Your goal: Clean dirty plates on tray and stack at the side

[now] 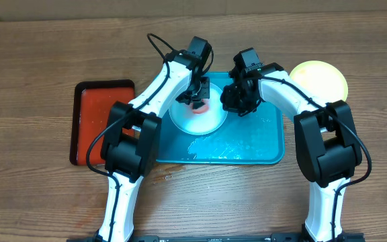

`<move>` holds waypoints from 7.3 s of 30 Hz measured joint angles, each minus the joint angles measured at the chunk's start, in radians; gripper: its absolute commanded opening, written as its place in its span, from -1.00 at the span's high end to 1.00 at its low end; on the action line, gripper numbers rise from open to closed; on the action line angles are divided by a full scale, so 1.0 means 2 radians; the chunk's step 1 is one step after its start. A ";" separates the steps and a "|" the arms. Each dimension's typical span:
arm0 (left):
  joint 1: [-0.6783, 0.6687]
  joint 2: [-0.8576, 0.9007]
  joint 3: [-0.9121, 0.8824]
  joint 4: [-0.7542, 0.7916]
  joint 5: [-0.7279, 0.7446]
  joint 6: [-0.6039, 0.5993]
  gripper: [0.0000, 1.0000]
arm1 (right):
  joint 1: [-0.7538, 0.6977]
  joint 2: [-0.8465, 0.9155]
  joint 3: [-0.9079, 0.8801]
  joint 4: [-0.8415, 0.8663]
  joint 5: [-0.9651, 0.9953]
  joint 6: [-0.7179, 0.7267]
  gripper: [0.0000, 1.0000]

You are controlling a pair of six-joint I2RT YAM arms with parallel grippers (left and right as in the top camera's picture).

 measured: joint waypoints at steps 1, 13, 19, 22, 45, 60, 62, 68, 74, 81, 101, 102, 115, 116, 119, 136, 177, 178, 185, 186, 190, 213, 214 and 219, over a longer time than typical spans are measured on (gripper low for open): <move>0.000 0.000 0.002 -0.007 -0.015 0.000 0.92 | 0.000 0.000 0.000 0.000 0.000 0.000 0.93; 0.030 -0.038 0.011 -0.064 -0.144 -0.014 0.92 | 0.001 0.000 0.000 0.004 0.000 0.000 0.93; 0.071 -0.119 0.018 -0.092 -0.128 -0.017 0.92 | 0.001 0.000 0.000 0.003 0.000 0.000 0.93; 0.096 -0.150 0.023 -0.142 -0.121 -0.018 0.92 | 0.001 0.000 0.000 0.003 0.000 0.000 0.93; 0.294 -0.160 -0.217 -0.005 -0.069 -0.014 0.91 | 0.000 0.000 0.000 0.004 0.000 0.000 0.93; 0.294 -0.160 -0.135 -0.074 -0.012 0.004 0.16 | 0.000 0.000 0.013 -0.022 0.012 -0.021 0.93; 0.294 -0.160 -0.087 -0.098 0.007 0.008 0.14 | 0.001 0.000 0.023 -0.037 0.025 -0.029 0.93; 0.294 -0.160 0.000 -0.139 0.048 0.029 -0.87 | 0.018 -0.008 0.057 -0.074 0.109 -0.046 0.93; 0.294 -0.160 0.004 -0.151 0.060 0.036 -0.99 | 0.077 -0.056 0.066 -0.093 0.240 -0.053 0.93; 0.294 -0.160 0.004 -0.151 0.062 0.036 -1.00 | 0.138 -0.102 0.068 -0.110 0.410 -0.060 0.93; 0.294 -0.160 0.004 -0.151 0.062 0.036 -1.00 | 0.226 -0.110 0.068 -0.127 0.777 -0.126 0.93; 0.294 -0.160 0.004 -0.151 0.062 0.036 -1.00 | 0.226 -0.110 0.068 -0.127 0.784 -0.128 0.93; 0.294 -0.160 0.004 -0.151 0.062 0.036 -1.00 | 0.223 -0.110 0.068 -0.127 0.717 -0.141 0.93; 0.294 -0.160 0.004 -0.151 0.062 0.036 -0.99 | 0.221 -0.110 0.068 -0.126 0.713 -0.141 0.93; 0.294 -0.160 0.004 -0.151 0.062 0.036 -0.99 | 0.213 -0.110 0.068 -0.118 0.681 -0.141 0.93; 0.294 -0.160 0.004 -0.151 0.063 0.036 -0.99 | -0.155 -0.110 0.068 -0.131 0.061 -0.139 0.93; 0.294 -0.160 0.004 -0.151 0.066 0.036 -0.99 | -0.384 -0.039 0.006 -0.048 -0.023 -0.090 0.20; 0.294 -0.160 0.004 -0.151 0.066 0.036 -1.00 | -0.377 -0.039 0.006 -0.051 -0.028 -0.091 0.17; 0.294 -0.160 0.004 -0.151 0.066 0.036 -0.99 | -0.303 -0.051 0.005 -0.070 -0.048 -0.096 -0.17; 0.294 -0.160 0.004 -0.151 0.066 0.036 -1.00 | -0.292 -0.060 0.005 -0.074 -0.049 -0.095 -0.38; 0.294 -0.160 0.004 -0.151 0.066 0.036 -0.99 | -0.245 -0.124 0.004 -0.108 -0.051 -0.100 -1.00; 0.294 -0.160 0.004 -0.151 0.066 0.036 -1.00 | -0.206 -0.456 -0.027 -0.360 0.008 -0.096 -1.00; 0.294 -0.160 0.004 -0.151 0.066 0.036 -0.99 | -0.206 -0.458 -0.027 -0.363 0.008 -0.097 -1.00; 0.294 -0.160 0.004 -0.151 0.066 0.036 -1.00 | -0.206 -0.455 -0.028 -0.366 0.008 -0.097 -1.00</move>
